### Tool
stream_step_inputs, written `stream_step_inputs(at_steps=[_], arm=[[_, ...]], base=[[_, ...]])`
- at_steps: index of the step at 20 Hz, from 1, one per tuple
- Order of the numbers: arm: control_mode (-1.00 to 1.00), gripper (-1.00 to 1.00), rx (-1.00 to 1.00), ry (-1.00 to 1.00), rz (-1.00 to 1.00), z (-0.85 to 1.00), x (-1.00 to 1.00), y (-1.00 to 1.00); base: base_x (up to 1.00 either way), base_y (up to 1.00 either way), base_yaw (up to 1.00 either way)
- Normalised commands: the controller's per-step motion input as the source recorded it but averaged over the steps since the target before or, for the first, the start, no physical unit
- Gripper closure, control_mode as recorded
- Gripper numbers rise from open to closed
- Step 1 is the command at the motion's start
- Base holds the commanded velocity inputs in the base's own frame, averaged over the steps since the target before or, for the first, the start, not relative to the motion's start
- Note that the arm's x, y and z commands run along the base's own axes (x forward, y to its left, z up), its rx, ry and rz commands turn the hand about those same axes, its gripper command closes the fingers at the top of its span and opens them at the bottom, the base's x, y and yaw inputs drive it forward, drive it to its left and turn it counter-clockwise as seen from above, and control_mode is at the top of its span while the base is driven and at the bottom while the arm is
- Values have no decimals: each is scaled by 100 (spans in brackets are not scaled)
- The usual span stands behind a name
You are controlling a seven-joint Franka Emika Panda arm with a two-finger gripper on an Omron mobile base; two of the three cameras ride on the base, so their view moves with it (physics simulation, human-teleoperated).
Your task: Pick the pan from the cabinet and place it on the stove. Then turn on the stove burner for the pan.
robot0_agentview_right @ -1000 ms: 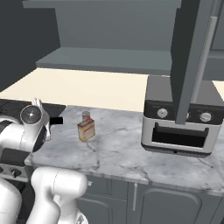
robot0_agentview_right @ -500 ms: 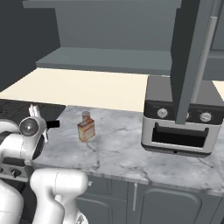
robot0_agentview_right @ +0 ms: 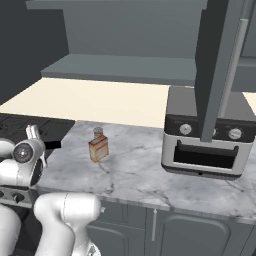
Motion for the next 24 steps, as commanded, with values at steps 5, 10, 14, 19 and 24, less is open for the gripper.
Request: stream_step_inputs(at_steps=[5, 10, 14, 19, 24], arm=[[-100, 100, 0, 3, -2, -15, 24, 25], [-100, 100, -1, 4, -5, -12, 24, 18], [-100, 100, -4, 3, -4, -5, 16, 18], [-100, 100, -5, 0, -4, -1, 8, 15], [-100, 100, -9, 0, -7, 0, 1, 14]], base=[[0, 0, 0], [0, 0, 0], [0, 0, 0], [0, 0, 0], [0, 0, 0]])
